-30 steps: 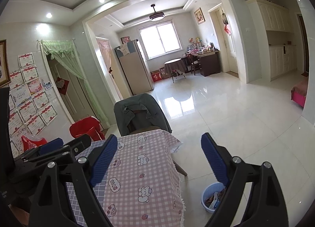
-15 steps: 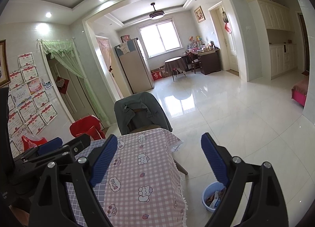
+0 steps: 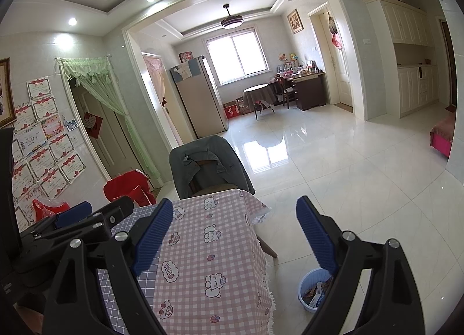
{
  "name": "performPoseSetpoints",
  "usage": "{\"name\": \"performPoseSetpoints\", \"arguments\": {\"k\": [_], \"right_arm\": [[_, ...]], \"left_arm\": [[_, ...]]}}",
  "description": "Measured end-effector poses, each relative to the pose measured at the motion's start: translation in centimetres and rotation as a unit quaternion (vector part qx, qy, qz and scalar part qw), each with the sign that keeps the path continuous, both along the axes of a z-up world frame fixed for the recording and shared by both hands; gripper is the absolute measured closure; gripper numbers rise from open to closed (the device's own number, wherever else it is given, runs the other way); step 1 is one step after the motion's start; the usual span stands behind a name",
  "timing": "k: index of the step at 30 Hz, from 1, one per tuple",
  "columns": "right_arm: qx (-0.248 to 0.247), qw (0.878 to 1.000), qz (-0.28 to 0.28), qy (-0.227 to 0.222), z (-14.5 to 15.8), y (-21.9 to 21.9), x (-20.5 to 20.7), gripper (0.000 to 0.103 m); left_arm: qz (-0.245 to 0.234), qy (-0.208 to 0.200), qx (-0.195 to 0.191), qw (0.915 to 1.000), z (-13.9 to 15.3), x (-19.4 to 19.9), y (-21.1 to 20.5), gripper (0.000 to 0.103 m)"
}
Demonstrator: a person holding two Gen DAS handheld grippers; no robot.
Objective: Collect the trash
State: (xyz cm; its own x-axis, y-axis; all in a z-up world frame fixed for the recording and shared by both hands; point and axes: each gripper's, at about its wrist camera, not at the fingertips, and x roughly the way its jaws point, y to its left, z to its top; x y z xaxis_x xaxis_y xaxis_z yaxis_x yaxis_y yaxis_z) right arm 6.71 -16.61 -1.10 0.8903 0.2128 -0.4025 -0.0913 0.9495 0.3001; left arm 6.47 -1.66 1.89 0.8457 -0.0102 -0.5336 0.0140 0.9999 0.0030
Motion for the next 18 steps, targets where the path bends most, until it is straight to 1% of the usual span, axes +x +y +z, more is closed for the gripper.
{"name": "performPoseSetpoints", "arguments": {"k": [8,18], "right_arm": [[0.000,1.000,0.004,-0.001,-0.20,0.48,0.07,0.018],[0.002,1.000,0.002,-0.001,0.04,0.50,-0.12,0.018]], "left_arm": [[0.004,-0.013,0.004,0.9999,0.18,-0.36,-0.01,0.017],[0.001,-0.013,0.005,0.9999,0.05,-0.57,-0.30,0.017]]}}
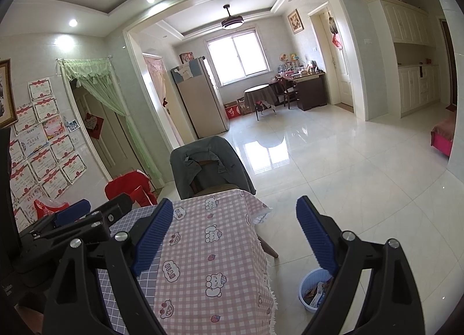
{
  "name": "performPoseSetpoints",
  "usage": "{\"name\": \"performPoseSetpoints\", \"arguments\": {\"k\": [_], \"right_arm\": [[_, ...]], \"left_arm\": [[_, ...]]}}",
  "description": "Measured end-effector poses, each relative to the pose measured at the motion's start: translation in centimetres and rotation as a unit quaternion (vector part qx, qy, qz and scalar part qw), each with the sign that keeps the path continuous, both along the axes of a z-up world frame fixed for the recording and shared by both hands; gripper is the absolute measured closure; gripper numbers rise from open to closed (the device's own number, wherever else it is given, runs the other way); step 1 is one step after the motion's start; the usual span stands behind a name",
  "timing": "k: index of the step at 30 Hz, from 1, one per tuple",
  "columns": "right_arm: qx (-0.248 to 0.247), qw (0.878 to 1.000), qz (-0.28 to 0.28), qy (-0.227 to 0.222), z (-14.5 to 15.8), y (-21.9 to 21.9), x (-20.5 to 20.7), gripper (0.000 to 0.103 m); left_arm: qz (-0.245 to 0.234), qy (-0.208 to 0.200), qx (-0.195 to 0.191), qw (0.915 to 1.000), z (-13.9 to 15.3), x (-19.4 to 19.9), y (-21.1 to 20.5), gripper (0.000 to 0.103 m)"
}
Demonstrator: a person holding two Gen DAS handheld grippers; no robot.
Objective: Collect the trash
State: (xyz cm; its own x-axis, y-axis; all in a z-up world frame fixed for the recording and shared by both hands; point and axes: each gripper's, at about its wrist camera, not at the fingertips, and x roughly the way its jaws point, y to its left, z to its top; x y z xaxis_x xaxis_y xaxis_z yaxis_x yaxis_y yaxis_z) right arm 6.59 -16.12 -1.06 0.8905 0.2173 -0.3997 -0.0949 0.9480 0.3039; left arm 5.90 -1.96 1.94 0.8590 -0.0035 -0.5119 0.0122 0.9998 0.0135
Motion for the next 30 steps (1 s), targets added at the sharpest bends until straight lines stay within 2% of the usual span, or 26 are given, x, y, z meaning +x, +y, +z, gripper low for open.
{"name": "performPoseSetpoints", "arguments": {"k": [30], "right_arm": [[0.001,1.000,0.000,0.001,-0.04,0.04,-0.16,0.018]], "left_arm": [[0.000,0.002,-0.002,1.0000,-0.10,-0.27,-0.25,0.017]]}}
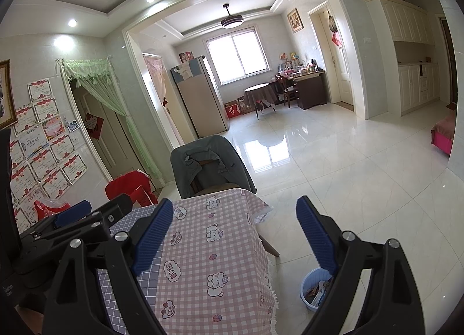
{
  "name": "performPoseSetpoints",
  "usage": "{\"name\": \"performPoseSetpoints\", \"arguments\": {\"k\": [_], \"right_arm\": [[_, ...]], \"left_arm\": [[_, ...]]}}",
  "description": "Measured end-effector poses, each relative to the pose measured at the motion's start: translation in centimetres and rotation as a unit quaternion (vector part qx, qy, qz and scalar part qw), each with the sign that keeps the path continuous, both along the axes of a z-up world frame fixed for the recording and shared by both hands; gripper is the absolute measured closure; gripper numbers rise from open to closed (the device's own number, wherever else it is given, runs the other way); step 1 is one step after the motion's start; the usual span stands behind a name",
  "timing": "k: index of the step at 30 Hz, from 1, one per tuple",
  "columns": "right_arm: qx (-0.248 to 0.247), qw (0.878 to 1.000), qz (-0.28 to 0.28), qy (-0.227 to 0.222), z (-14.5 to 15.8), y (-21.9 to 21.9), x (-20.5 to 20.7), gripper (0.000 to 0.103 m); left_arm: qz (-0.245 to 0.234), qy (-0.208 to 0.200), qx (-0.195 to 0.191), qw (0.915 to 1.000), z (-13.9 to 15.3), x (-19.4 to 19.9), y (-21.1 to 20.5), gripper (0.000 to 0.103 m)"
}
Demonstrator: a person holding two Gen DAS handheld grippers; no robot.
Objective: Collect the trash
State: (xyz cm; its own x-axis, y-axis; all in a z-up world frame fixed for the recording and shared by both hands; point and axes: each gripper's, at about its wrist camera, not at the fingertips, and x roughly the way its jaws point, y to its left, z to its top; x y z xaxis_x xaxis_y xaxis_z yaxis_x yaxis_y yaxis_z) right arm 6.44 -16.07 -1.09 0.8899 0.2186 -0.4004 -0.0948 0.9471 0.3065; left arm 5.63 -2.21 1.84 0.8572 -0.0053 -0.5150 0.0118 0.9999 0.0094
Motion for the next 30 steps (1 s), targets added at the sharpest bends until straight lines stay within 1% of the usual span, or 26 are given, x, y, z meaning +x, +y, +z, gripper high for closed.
{"name": "performPoseSetpoints", "arguments": {"k": [14,30], "right_arm": [[-0.004,1.000,0.002,0.003,-0.3,0.7,-0.3,0.018],[-0.007,1.000,0.007,0.010,-0.6,1.4,0.4,0.018]], "left_arm": [[0.001,0.004,-0.003,1.0000,-0.3,0.3,0.5,0.017],[0.006,0.011,-0.007,0.9999,-0.6,1.0,1.1,0.017]]}}
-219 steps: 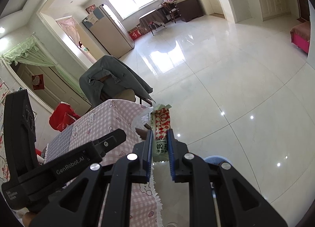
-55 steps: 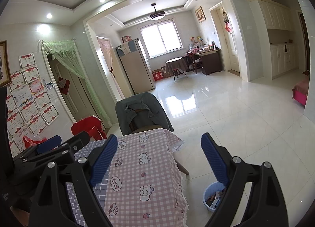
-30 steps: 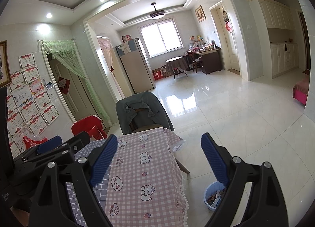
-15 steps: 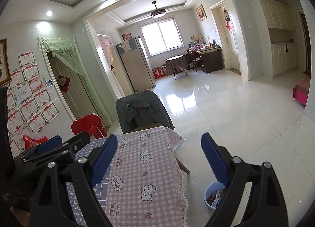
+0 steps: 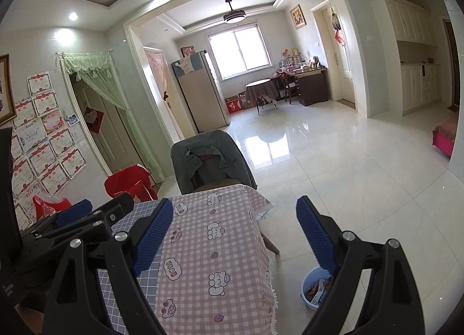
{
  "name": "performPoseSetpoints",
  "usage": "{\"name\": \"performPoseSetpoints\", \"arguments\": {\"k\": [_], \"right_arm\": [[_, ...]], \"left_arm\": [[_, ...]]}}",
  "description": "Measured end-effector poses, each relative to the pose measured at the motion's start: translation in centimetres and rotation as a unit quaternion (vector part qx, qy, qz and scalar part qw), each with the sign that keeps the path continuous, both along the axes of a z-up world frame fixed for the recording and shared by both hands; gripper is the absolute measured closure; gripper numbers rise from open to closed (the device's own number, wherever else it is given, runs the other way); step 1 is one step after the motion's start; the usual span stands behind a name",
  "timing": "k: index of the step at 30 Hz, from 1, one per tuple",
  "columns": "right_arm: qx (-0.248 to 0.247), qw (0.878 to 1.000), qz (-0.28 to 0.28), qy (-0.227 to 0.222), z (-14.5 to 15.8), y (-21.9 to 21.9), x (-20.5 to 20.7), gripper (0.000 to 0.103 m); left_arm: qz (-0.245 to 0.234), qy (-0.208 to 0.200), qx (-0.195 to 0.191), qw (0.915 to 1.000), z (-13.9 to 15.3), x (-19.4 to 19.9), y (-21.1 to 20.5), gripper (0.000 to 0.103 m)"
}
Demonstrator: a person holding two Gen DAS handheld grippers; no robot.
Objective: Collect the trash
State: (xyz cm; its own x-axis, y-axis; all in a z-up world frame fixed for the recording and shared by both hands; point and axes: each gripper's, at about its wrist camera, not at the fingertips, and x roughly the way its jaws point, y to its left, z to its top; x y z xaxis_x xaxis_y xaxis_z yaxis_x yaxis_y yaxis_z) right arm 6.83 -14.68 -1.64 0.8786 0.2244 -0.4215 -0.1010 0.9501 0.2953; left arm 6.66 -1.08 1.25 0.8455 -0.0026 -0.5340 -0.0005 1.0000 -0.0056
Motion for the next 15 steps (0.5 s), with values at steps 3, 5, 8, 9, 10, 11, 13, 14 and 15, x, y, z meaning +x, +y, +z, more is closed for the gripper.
{"name": "performPoseSetpoints", "arguments": {"k": [3,5,8,9,10,11,13,14,15], "right_arm": [[0.000,1.000,0.000,0.002,-0.17,0.03,0.25,0.018],[-0.001,1.000,0.000,0.003,-0.25,0.01,0.37,0.018],[0.001,1.000,0.001,0.004,-0.25,0.08,0.32,0.018],[0.000,1.000,0.000,0.003,-0.19,0.03,0.39,0.018],[0.000,1.000,0.000,0.003,-0.20,0.07,0.35,0.018],[0.000,1.000,0.000,0.003,-0.21,0.07,0.33,0.018],[0.000,1.000,0.000,0.004,-0.18,0.07,0.37,0.018],[0.000,1.000,0.000,0.003,-0.15,0.02,0.40,0.018],[0.000,1.000,0.000,0.003,-0.19,0.10,0.30,0.018]], "left_arm": [[0.001,0.001,0.000,1.0000,0.01,0.07,-0.07,0.017],[0.001,0.001,0.000,1.0000,0.00,0.18,-0.08,0.017],[0.002,0.002,0.000,1.0000,-0.07,0.24,-0.04,0.017],[0.002,0.002,0.000,1.0000,-0.08,0.23,-0.06,0.017],[0.002,0.002,0.000,1.0000,-0.09,0.23,-0.07,0.017],[0.002,0.002,0.000,1.0000,-0.06,0.24,-0.05,0.017],[0.002,0.002,0.000,1.0000,-0.07,0.24,-0.07,0.017],[0.002,0.003,-0.001,1.0000,-0.08,0.25,-0.06,0.017],[0.002,0.003,-0.001,1.0000,-0.07,0.30,-0.03,0.017]]}}
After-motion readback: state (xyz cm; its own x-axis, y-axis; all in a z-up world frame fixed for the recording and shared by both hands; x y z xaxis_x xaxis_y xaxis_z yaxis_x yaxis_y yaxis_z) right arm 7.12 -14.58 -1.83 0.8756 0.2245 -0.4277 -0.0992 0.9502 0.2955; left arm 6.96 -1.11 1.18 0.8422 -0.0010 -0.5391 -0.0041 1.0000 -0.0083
